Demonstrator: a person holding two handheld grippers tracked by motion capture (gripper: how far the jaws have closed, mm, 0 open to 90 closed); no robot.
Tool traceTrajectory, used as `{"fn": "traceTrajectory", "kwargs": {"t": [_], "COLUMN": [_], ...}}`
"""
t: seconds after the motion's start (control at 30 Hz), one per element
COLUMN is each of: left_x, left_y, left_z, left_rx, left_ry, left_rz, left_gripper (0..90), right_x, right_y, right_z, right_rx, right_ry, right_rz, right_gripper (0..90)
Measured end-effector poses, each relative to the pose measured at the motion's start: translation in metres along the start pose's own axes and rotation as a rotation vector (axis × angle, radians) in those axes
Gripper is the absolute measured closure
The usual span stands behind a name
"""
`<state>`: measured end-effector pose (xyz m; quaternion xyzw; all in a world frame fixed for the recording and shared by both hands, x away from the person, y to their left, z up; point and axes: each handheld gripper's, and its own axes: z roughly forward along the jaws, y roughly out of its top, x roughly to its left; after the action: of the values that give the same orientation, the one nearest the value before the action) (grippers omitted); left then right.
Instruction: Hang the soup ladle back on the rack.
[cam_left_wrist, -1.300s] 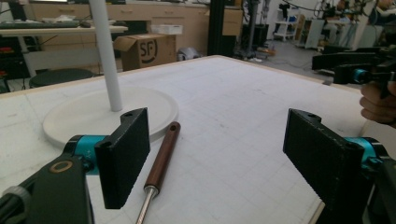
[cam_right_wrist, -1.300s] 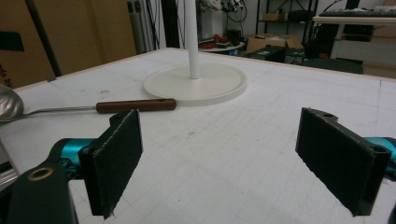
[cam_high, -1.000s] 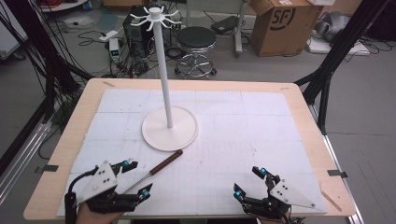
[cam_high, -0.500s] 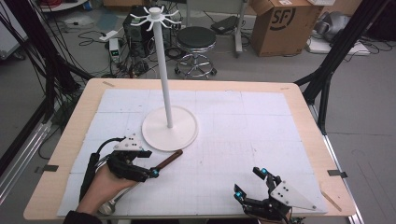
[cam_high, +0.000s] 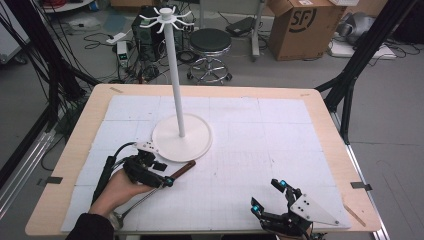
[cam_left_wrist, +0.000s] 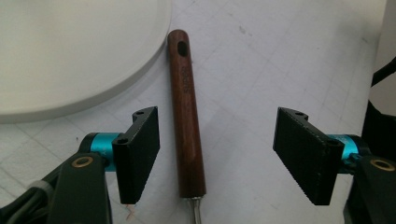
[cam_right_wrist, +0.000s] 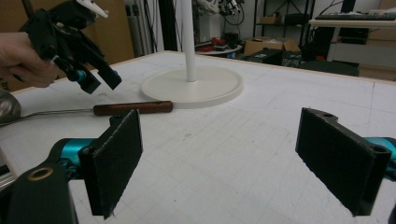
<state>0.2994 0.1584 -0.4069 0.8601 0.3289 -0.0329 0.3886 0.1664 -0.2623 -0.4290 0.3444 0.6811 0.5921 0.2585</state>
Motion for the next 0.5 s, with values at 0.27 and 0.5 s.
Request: {"fn": "traceTrajectory", "kwargs": {"t": [0.27,0.5], "left_x": [0.001,0.000], "left_y": [-0.002,-0.003], "left_z": [0.019,0.028], "left_rx": [0.101,0.144], "left_ry": [0.004,0.033], "left_rz": [-0.001,0.011], "left_gripper": [36.8,41.4], "right_x": [0.000,-0.002], "right_y": [0.000,0.000], "right_z": [0.000,-0.002], "right_rx": [-0.001,-0.008], "right_ry": [-0.003,-0.008], "right_rz": [0.000,0.004], "right_gripper": [13.7,13.7]}}
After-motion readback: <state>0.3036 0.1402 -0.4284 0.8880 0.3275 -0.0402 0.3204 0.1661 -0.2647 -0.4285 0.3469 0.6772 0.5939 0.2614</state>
